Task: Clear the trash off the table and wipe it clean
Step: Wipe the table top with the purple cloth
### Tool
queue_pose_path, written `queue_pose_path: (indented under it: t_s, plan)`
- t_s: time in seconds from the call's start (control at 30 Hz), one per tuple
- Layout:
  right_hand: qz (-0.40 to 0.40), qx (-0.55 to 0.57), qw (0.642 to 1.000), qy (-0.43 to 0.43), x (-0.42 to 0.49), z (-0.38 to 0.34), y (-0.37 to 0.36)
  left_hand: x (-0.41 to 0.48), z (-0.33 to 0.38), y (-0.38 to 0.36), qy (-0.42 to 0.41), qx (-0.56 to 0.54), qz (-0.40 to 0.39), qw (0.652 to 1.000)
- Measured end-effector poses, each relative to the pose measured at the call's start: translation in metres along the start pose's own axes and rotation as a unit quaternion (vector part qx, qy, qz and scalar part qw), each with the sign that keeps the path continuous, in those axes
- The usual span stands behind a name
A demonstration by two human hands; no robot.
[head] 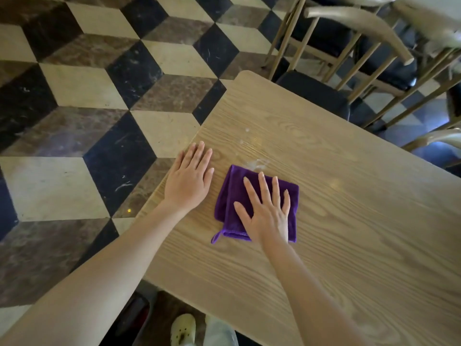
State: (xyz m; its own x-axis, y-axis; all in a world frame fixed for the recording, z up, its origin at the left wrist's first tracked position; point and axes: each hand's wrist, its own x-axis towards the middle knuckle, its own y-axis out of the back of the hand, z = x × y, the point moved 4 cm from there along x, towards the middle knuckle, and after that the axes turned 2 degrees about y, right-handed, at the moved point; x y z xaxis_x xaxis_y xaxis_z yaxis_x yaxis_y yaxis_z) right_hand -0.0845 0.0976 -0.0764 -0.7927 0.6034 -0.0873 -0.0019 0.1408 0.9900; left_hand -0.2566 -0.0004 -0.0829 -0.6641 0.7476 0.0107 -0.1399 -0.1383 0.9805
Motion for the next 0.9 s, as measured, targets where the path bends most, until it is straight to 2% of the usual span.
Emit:
queue_pose_path:
  t_s: [0.2,0.47,0.9]
  plan:
    - [-0.007,0.009,1.000,0.017,0.080,0.010,0.005,-0.001,0.002,0.002,0.002,0.032,0.020,0.999]
    - [-0.021,0.011,0.999,0.042,0.170,0.008,0.014,-0.001,0.003,0.003,0.004,0.045,-0.012,0.999]
    - [-0.023,0.006,0.999,0.049,0.310,0.001,0.029,-0.002,0.005,0.007,0.012,0.038,-0.008,0.999]
